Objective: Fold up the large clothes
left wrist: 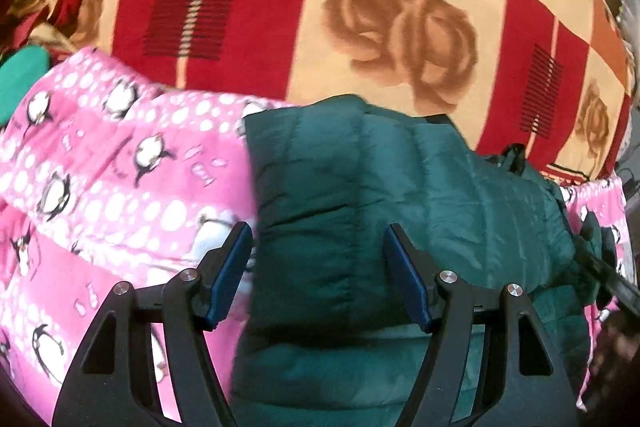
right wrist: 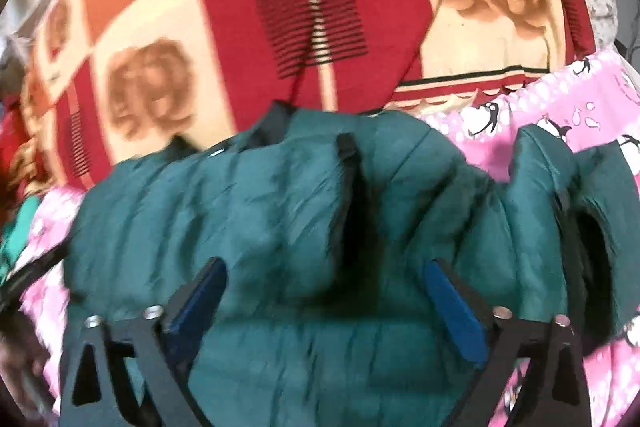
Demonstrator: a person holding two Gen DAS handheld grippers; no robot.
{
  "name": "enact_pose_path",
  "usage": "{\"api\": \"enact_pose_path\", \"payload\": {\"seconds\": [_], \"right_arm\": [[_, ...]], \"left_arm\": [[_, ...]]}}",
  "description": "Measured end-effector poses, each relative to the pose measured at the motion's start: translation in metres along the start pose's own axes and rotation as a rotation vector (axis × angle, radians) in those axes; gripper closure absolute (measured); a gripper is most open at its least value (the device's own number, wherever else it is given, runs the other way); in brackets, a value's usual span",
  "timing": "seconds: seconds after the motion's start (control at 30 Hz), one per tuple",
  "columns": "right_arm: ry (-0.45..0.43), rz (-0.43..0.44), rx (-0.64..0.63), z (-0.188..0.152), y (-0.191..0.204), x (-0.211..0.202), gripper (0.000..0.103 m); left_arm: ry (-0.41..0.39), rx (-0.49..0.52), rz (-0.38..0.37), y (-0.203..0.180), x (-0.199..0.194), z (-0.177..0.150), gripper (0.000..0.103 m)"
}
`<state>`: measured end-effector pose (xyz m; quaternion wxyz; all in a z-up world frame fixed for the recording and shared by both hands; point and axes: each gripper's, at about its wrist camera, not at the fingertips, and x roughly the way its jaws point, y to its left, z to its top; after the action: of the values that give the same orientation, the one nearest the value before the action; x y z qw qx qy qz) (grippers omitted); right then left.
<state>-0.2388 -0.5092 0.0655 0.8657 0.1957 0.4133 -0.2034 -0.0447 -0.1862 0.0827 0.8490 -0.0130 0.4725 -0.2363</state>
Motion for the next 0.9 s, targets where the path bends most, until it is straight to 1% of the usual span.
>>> {"api": "enact_pose_path", "payload": {"seconds": [0.03,0.07,0.1,0.13,0.17,0.2,0.23,0.27,0.3,0.43,0.5,0.6,0.7,0.77,0.83,0.87,0.9], "right_arm": [[0.016,0.012,0.021,0.005,-0.003,0.011,0.032],[0.042,0.03,0.04,0.009,-0.005,0.022,0.043],[0.083,0.052,0.057,0.011,-0.006,0.035,0.049],[0.109,0.055,0.058,0.012,-0.006,0.045,0.053],[0.114,0.056,0.048,0.012,-0.005,0.05,0.062],[0.106,0.063,0.031,0.012,-0.002,0.052,0.071],[0.088,0.067,0.0,0.012,0.002,0.05,0.077],[0.069,0.064,-0.034,0.011,0.006,0.046,0.085],[0.042,0.062,-0.059,0.011,0.008,0.038,0.086],[-0.076,0.041,-0.092,0.018,0.001,0.003,0.088],[-0.092,0.004,-0.096,0.021,-0.006,-0.004,0.088],[-0.064,-0.083,-0.096,0.016,-0.015,0.004,0.088],[-0.001,-0.117,-0.099,0.006,-0.016,0.026,0.088],[0.014,-0.139,-0.12,0.003,-0.014,0.03,0.087],[0.016,-0.14,-0.127,0.005,-0.012,0.025,0.076],[0.009,-0.145,-0.125,0.007,-0.011,0.019,0.056],[-0.007,-0.135,-0.123,0.008,-0.008,0.014,0.045]], "left_arm": [[0.007,-0.018,-0.005,0.006,0.0,-0.001,0.035],[0.01,-0.034,-0.009,0.011,0.0,-0.002,0.035],[0.014,-0.055,-0.009,0.018,0.0,-0.003,0.035],[0.015,-0.069,-0.006,0.024,-0.001,-0.003,0.035],[0.015,-0.075,-0.002,0.027,-0.001,-0.003,0.035],[0.014,-0.082,0.004,0.031,-0.003,-0.003,0.035],[0.014,-0.088,0.009,0.034,-0.003,-0.003,0.035],[0.016,-0.097,0.01,0.037,-0.004,-0.002,0.035],[0.017,-0.104,0.008,0.039,-0.005,-0.002,0.035],[0.011,-0.122,-0.008,0.043,-0.008,0.002,0.035],[0.006,-0.118,-0.016,0.04,-0.009,0.002,0.035],[0.014,-0.1,-0.021,0.033,-0.006,0.001,0.035],[0.018,-0.085,-0.023,0.025,-0.003,-0.001,0.035],[0.017,-0.082,-0.026,0.021,-0.002,0.001,0.035],[0.003,-0.081,-0.039,0.015,-0.003,0.004,0.035],[-0.002,-0.079,-0.043,0.012,-0.002,0.006,0.035],[-0.005,-0.076,-0.043,0.009,-0.002,0.008,0.035]]}}
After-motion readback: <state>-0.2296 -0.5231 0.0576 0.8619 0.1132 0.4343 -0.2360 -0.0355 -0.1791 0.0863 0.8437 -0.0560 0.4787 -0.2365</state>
